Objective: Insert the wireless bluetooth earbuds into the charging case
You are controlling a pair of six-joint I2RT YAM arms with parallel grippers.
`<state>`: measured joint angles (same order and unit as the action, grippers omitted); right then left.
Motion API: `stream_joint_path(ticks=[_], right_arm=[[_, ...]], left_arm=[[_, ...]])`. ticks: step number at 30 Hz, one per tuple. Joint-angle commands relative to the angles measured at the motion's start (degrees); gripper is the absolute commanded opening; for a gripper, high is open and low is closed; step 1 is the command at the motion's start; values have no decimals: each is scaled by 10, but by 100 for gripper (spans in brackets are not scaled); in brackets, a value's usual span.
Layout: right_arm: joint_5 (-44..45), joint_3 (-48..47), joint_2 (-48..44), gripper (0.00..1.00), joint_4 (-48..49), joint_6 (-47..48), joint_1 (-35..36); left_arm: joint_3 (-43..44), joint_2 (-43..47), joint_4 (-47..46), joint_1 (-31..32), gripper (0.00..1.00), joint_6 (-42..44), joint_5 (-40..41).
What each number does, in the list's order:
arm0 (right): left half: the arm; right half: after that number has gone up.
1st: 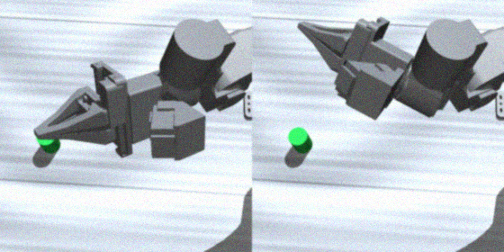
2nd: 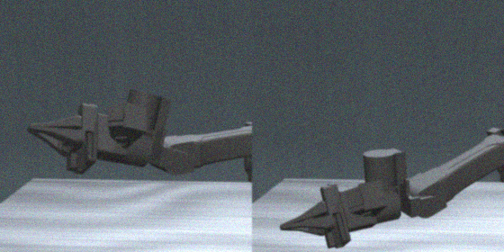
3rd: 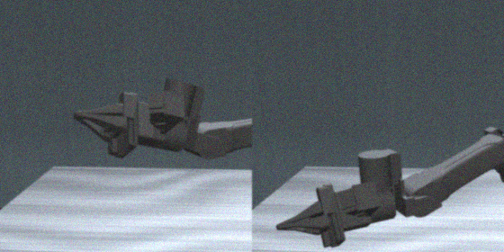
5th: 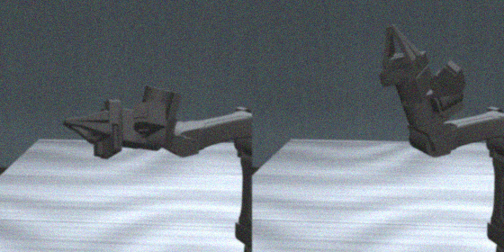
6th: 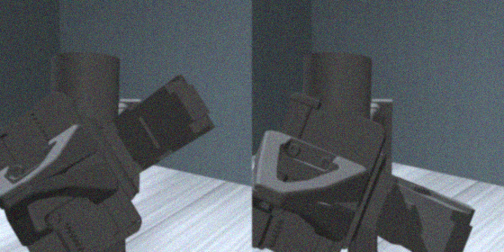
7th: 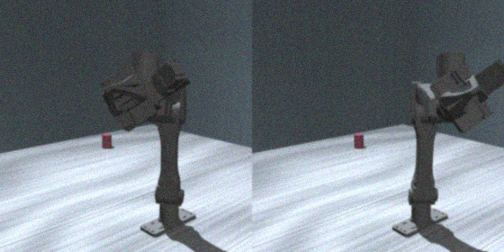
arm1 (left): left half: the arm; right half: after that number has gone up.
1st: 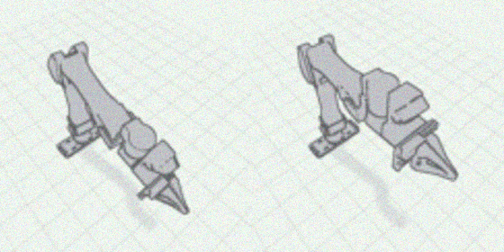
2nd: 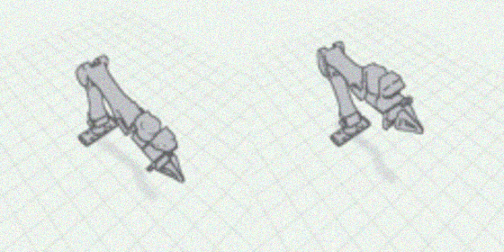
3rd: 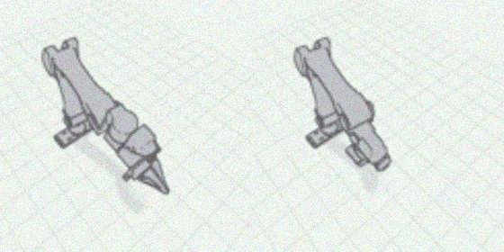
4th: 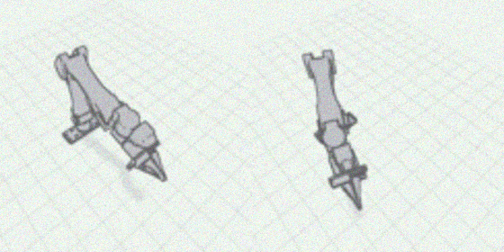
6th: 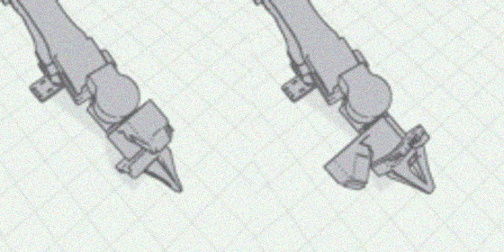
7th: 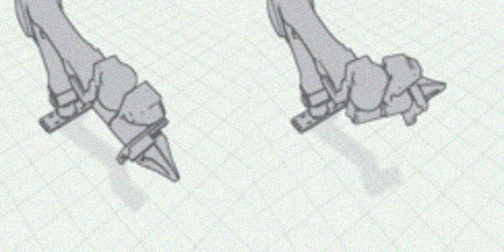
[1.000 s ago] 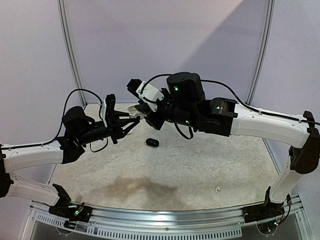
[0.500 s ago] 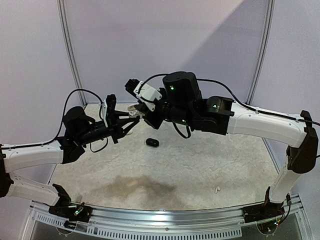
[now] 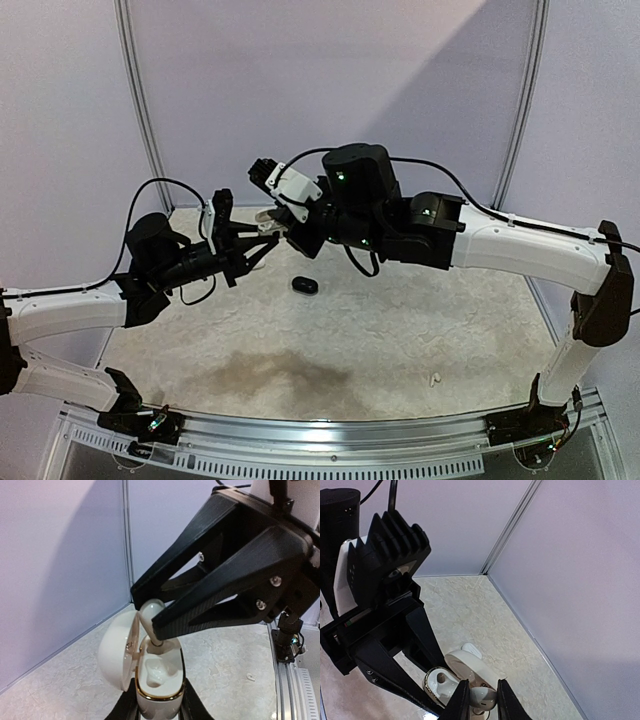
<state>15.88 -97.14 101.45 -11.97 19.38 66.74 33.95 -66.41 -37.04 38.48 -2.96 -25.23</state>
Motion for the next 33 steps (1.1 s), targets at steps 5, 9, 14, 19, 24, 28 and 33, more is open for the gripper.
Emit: stream_joint_path(ticks=[5, 9, 14, 19, 24, 28, 33], right_arm=[[1, -6, 20, 23, -53, -7, 2], [3, -8, 20, 22, -49, -6, 2], [7, -7, 22, 22, -52, -8, 2], [7, -4, 19, 22, -58, -12, 2], [4, -2, 16, 23, -60, -16, 1], [0, -3, 18, 24, -56, -15, 2], [12, -6, 22, 24, -54, -16, 2]], left_arm=[[13, 8, -30, 5, 0, 13, -2], [14, 9, -29, 5, 0, 11, -2], [14, 8, -28, 5, 0, 3, -2], [14, 9, -24, 3, 0, -5, 8], [16, 8, -17, 0, 0, -13, 12], [18, 7, -16, 0, 0, -11, 7], [20, 7, -15, 1, 0, -12, -1]])
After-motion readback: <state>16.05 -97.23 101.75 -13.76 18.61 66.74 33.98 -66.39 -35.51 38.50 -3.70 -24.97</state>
